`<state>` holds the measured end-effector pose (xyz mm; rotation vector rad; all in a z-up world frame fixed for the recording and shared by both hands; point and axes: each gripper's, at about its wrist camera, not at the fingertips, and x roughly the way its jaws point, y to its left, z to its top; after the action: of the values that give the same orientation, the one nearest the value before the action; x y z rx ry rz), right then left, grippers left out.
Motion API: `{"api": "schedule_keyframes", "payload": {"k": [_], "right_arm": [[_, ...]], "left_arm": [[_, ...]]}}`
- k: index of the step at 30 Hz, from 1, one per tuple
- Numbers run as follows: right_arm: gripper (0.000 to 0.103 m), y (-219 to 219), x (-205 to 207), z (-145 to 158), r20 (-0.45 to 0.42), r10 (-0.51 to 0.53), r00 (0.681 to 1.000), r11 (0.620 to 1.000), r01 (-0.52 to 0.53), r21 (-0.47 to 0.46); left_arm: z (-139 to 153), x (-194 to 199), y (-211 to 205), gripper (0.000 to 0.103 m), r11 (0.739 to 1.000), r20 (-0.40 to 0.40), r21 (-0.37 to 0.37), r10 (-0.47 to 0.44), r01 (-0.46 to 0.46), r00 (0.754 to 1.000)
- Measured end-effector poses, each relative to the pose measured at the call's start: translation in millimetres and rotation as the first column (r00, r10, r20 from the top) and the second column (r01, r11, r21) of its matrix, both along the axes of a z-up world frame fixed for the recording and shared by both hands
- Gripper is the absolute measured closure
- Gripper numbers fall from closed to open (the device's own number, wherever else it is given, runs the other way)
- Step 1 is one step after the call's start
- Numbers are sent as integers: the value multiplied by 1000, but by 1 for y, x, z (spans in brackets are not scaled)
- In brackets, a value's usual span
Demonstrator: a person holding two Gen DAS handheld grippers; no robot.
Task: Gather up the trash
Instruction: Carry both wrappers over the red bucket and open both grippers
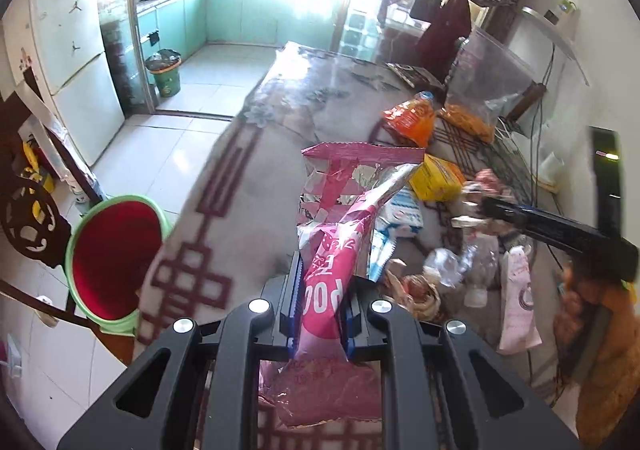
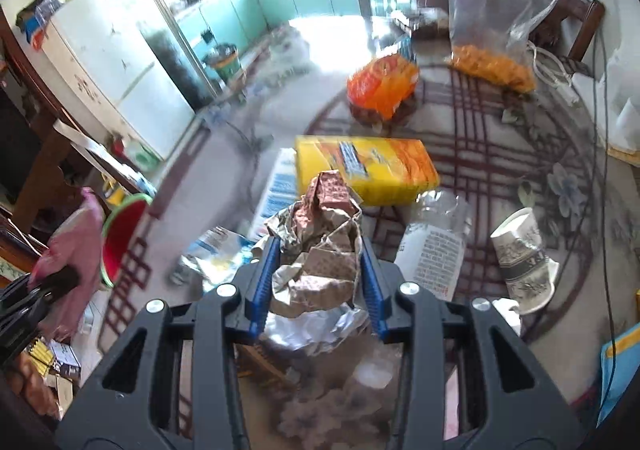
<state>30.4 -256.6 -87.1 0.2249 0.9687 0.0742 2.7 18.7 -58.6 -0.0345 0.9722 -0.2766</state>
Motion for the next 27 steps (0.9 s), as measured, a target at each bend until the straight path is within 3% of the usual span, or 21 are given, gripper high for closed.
{"api": "schedule_keyframes", "payload": {"k": [12,27], "right_arm": [[63,78,-10,52,116,59,992,998,-55,-42],[63,182,14,56,107,89,990,994,-81,-80]], "left_arm": [[19,16,51,89,998,86,55,20,-25,996],[4,53,150,89,997,35,25,72,-73,997]]}}
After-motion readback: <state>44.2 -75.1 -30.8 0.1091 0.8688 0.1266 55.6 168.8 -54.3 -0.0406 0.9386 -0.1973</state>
